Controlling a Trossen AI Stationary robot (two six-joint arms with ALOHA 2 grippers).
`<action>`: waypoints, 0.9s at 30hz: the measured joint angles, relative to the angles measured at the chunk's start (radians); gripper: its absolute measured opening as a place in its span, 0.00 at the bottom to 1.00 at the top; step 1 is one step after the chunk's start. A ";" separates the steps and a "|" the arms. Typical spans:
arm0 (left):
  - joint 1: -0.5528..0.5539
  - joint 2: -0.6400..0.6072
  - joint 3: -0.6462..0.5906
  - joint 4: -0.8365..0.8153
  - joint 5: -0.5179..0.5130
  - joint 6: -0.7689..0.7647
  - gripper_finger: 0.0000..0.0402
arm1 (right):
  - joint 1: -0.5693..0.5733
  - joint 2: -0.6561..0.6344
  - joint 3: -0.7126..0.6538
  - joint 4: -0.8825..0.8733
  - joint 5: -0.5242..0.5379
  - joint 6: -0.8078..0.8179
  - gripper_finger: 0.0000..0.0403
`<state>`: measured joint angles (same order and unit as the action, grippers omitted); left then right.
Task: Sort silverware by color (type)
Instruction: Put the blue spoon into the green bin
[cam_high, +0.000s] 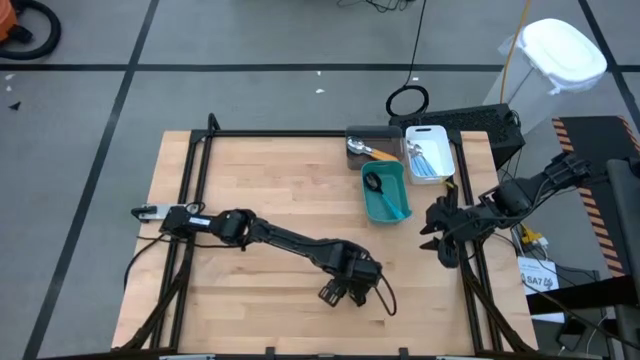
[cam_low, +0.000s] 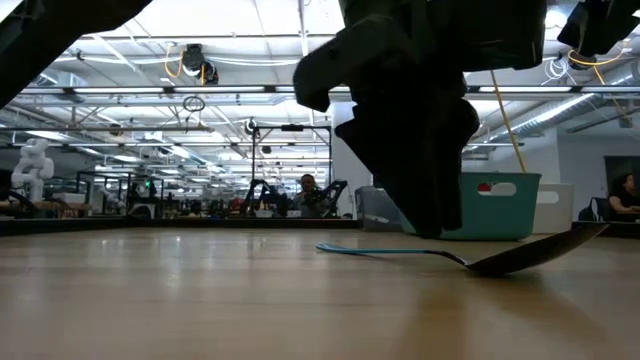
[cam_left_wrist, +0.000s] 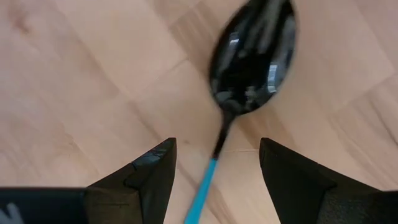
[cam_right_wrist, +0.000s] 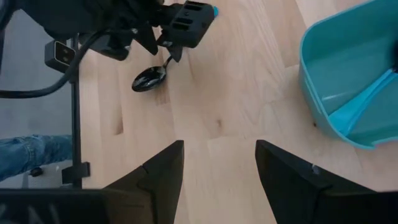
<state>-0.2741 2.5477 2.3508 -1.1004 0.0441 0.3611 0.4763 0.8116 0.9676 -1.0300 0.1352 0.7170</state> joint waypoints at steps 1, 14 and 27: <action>-0.004 0.000 0.000 -0.001 0.000 0.010 0.57 | 0.000 0.000 0.000 0.001 0.000 0.000 0.48; -0.008 0.025 0.003 0.000 0.000 0.052 0.37 | 0.000 0.000 0.000 0.003 0.023 0.003 0.48; -0.006 0.058 0.005 0.002 -0.011 0.048 0.32 | 0.000 0.000 0.000 0.008 0.023 0.003 0.48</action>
<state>-0.2802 2.6057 2.3558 -1.0985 0.0330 0.4095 0.4759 0.8116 0.9676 -1.0220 0.1577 0.7200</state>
